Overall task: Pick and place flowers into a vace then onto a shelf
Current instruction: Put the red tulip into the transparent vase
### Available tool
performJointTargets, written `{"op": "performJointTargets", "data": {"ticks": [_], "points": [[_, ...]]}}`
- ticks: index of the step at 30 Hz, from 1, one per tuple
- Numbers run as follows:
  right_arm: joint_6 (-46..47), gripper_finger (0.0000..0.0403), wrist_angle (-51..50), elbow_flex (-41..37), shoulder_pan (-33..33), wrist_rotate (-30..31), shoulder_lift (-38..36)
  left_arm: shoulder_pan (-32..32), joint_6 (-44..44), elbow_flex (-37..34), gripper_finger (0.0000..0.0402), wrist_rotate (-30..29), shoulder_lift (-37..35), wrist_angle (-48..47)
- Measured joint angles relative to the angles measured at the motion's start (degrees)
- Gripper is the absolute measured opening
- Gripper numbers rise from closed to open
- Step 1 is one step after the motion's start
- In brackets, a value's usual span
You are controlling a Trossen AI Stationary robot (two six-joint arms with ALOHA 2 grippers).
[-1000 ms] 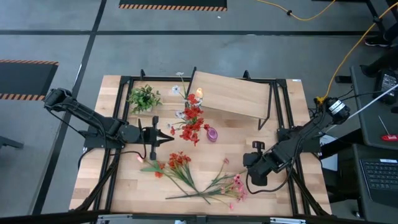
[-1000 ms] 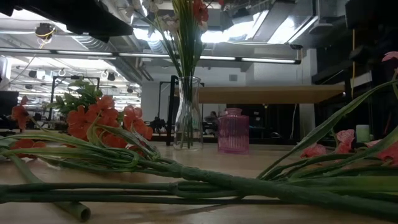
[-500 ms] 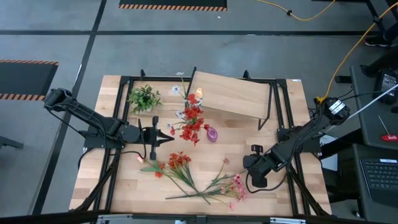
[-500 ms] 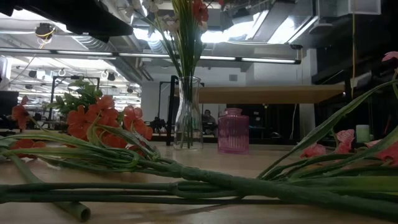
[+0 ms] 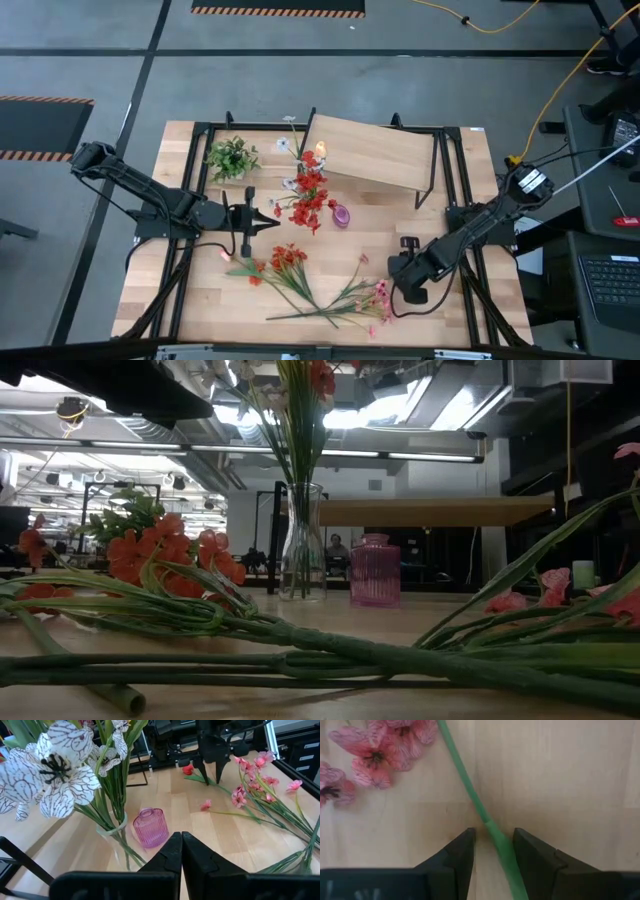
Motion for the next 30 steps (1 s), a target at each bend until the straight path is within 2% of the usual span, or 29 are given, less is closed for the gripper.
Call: {"op": "performJointTargets", "data": {"ticks": [5, 10, 13, 18, 26, 30], "points": [[-0.02, 0.0143, -1.89, 0.39, 0.02, 0.57, 2.62, 0.0, 0.0, 0.0, 0.0005, -0.06, 0.0, 0.0], [-0.19, 0.0135, -2.49, 0.28, -0.15, 0.93, 2.12, 0.0, 0.0, 0.0, 0.0002, -0.02, 0.0, -0.03], [-0.35, 0.0104, -3.8, 0.79, -0.24, 0.99, 1.38, 0.0, 0.0, 0.0, 0.0002, -0.02, 0.0, -0.02], [-0.7, 0.0016, -6.26, 2.08, -0.26, 1.35, 1.35, 0.0, 0.0, 0.0, 0.0007, -0.02, 0.0, -0.02], [-4.42, 0.0006, -7.76, 2.25, -0.26, 0.48, 1.28, 0.0, 0.0, 0.0, 0.0002, 0.0, 0.0, -0.02], [-4.37, 0.0003, -16.47, 4.67, -0.49, -0.22, 1.52, 0.0, 0.02, 0.01, 0.0003, 0.0, 0.0, 0.0]]}}
